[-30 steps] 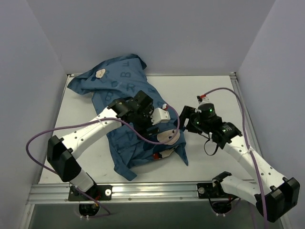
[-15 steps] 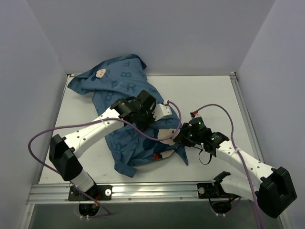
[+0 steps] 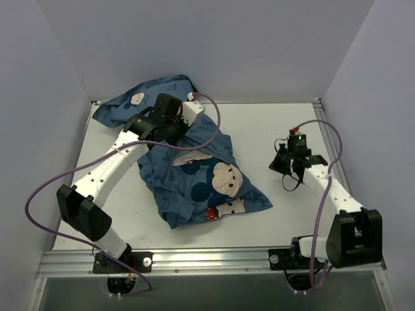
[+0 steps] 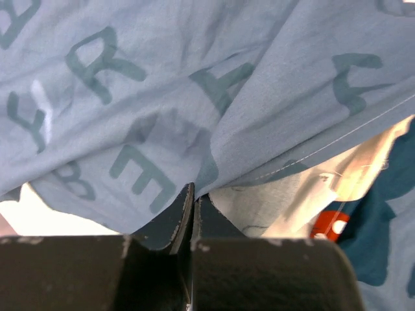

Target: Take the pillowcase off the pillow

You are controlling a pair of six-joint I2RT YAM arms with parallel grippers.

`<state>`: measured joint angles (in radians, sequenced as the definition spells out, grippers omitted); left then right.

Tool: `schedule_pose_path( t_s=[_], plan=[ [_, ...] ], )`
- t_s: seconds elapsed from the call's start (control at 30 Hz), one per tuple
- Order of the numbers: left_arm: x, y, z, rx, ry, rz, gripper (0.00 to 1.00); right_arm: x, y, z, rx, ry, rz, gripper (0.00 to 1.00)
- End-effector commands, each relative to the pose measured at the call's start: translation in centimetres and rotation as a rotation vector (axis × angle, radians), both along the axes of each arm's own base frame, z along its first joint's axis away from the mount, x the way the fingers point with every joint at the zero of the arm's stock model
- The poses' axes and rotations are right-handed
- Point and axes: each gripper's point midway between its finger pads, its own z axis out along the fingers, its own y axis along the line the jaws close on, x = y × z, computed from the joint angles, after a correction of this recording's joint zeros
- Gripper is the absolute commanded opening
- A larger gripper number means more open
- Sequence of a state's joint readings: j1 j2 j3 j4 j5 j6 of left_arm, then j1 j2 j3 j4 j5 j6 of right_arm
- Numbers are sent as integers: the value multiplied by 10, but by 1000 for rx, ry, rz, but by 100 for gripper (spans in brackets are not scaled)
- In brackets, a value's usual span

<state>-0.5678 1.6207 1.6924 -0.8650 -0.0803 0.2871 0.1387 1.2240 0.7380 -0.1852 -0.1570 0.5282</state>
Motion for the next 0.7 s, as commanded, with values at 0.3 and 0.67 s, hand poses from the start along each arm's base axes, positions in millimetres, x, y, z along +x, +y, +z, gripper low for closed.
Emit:
schedule_pose_path(
  t_s=[0.3,0.67],
  plan=[
    [15,-31,8,-131,-45,-22,2,36,112,158,-17,-389,395,36],
    [18,-31,7,-149,-29,-6,2,-4,274,173,153,-483,741,59]
  ],
)
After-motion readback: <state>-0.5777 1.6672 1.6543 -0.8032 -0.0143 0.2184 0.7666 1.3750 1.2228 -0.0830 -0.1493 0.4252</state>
